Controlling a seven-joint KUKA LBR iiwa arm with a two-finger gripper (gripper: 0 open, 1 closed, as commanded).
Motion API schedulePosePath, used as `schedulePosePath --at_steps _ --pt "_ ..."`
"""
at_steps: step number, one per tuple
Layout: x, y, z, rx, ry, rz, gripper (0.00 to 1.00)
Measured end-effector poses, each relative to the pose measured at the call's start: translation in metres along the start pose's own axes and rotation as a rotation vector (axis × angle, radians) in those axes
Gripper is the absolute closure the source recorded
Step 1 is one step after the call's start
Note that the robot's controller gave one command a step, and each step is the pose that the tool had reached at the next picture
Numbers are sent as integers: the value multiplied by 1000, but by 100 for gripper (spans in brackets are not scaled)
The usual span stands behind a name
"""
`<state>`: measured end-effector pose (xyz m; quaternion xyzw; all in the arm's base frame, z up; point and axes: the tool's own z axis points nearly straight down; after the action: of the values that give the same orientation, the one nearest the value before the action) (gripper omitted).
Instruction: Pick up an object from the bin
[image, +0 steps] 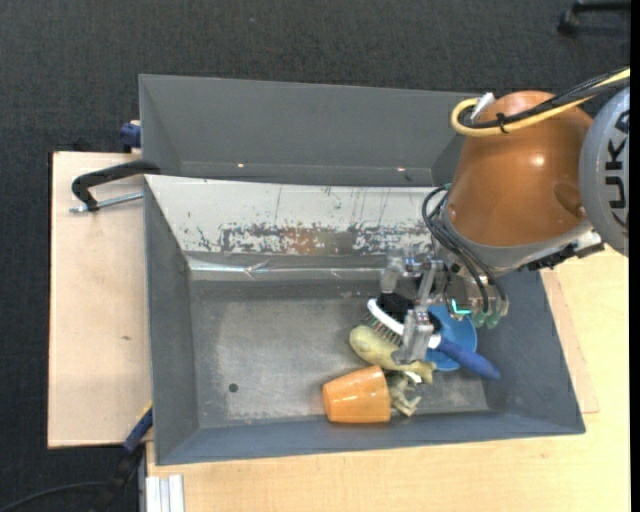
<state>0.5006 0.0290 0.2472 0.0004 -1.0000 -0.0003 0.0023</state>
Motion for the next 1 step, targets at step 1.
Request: schedulePosePath --at_steps 1 --pt "-57 -23 150 0 1 -123 0"
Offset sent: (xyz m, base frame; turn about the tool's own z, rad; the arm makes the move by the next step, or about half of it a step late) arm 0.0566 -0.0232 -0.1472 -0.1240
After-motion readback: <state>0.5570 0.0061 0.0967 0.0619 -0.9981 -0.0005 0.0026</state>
